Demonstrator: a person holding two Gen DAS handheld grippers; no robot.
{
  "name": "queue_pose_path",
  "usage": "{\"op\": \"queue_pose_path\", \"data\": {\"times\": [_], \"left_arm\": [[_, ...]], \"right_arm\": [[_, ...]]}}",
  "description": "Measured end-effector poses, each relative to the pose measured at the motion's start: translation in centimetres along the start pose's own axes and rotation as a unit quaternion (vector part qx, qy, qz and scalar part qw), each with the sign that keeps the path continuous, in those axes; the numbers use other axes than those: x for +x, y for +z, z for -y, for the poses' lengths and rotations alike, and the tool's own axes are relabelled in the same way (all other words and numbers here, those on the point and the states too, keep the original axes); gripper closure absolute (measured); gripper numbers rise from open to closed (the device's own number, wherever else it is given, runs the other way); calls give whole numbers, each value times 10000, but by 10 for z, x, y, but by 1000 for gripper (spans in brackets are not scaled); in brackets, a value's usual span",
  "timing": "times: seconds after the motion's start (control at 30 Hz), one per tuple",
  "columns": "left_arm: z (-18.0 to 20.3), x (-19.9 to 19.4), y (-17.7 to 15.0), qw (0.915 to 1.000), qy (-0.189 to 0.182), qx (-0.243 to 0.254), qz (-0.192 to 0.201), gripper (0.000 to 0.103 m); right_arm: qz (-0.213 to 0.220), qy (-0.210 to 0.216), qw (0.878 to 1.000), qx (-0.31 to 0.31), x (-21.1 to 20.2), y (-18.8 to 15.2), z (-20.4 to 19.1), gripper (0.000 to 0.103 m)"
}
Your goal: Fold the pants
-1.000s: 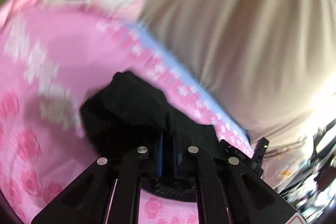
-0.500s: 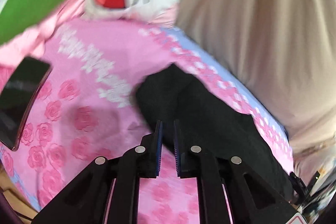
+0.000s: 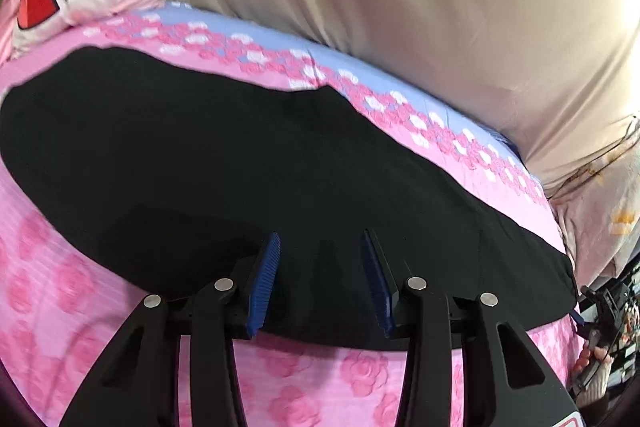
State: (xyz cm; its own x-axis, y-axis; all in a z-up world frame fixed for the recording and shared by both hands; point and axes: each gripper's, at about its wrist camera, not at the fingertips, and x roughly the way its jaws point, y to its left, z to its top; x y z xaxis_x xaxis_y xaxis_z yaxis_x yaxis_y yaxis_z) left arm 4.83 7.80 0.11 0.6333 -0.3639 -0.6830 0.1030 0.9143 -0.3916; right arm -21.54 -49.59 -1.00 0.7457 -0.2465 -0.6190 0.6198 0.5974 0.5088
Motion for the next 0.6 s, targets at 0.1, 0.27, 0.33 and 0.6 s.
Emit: {"op": "queue_pose_path", "data": {"times": [0.1, 0.27, 0.33, 0.6], "left_arm": [[2, 13, -4, 9991, 408, 127, -2, 63], [10, 15, -6, 9975, 632, 309, 9, 63], [11, 18, -5, 9973, 646, 343, -17, 62], [7, 24, -2, 9978, 547, 341, -140, 54]], "right_arm": [[345, 8, 9967, -735, -11, 21, -41, 94], [1078, -383, 9802, -1613, -39, 36, -71, 94], [492, -833, 9847, -1447, -5, 37, -39, 93], [345, -778, 9924, -888, -22, 13, -2, 44]]}}
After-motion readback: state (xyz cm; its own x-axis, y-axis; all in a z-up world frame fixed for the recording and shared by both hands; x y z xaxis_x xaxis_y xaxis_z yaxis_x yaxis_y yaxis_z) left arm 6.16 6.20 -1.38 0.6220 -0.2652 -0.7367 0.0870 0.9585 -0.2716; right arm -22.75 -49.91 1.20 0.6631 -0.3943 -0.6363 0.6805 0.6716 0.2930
